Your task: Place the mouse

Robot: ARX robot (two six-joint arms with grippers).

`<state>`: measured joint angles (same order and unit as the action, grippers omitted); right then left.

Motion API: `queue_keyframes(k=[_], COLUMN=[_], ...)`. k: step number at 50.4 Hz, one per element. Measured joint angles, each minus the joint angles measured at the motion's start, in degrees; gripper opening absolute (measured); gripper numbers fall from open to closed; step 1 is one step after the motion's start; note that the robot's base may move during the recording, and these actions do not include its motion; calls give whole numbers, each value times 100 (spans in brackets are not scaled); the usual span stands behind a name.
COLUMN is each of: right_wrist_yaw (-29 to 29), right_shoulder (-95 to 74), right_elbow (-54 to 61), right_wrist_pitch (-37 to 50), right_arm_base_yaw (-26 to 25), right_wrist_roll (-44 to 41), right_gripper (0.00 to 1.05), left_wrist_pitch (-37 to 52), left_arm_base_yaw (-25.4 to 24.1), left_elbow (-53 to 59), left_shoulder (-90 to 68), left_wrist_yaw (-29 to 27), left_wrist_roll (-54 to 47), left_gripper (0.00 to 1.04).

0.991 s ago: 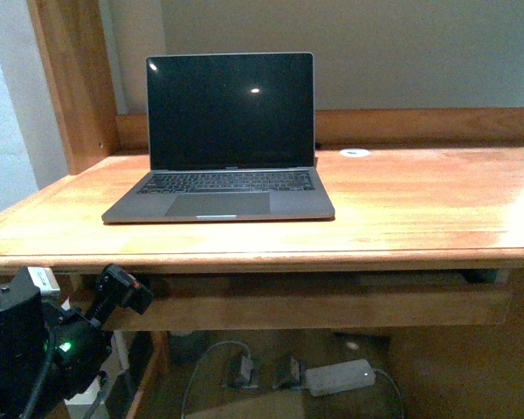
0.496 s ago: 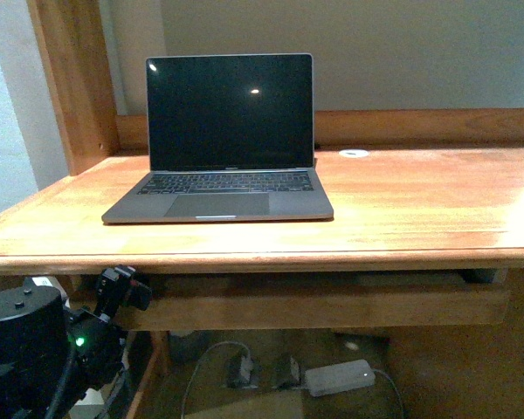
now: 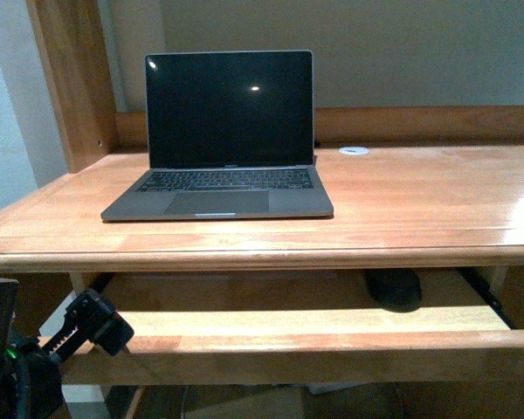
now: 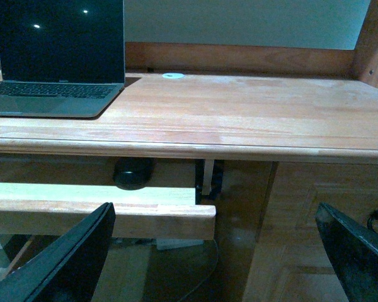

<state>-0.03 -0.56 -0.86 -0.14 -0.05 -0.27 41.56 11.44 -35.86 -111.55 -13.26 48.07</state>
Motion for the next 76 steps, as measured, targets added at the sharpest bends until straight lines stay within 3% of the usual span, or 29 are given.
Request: queue_keyframes(k=[5,10,19,27,33,40,52,54,59,66,76], right_wrist_yaw=[-2,-4,-2,-2,0,0,0,0,2,-2,0], right_shoulder=[0,0,0,0,0,0,0,0,0,0,0], right_elbow=[0,0,0,0,0,0,0,0,0,0,0], right_wrist_pitch=[-2,0,-2,-2,0,-2,-2,-4,0,-2,-2], right_arm_base_yaw=[0,0,0,0,0,0,0,0,0,0,0], right_wrist_roll=[0,2,2,2,2,2,2,2,2,2,2], right_gripper=[98,98,98,98,98,98,98,98,98,98,98], left_wrist_pitch=[-2092,-3320,-3982,-4433,-4124,-3416,-2424,-1412,39,863,1038], left_arm_base_yaw=[96,94,7,-37,-173,-466,-789,-772,-787,-863,-1161], left_elbow=[-398,-662,-739,-695,-522,-472,-981,-796,214,1202,1777], left_shoulder=[765,1056,1134,1488,1700,2253,3056,3051,3130,3482,4291], left_wrist_yaw=[-155,-387,-822,-868,-787,164,1556,1379,1019,1027,1281], left_wrist_roll=[-1388,-2468,-3226,-3965,-4664,-5727,-6153,-5991,-5368,-5007,-4905], left_gripper=[98,98,98,98,98,98,98,93,75,49,18])
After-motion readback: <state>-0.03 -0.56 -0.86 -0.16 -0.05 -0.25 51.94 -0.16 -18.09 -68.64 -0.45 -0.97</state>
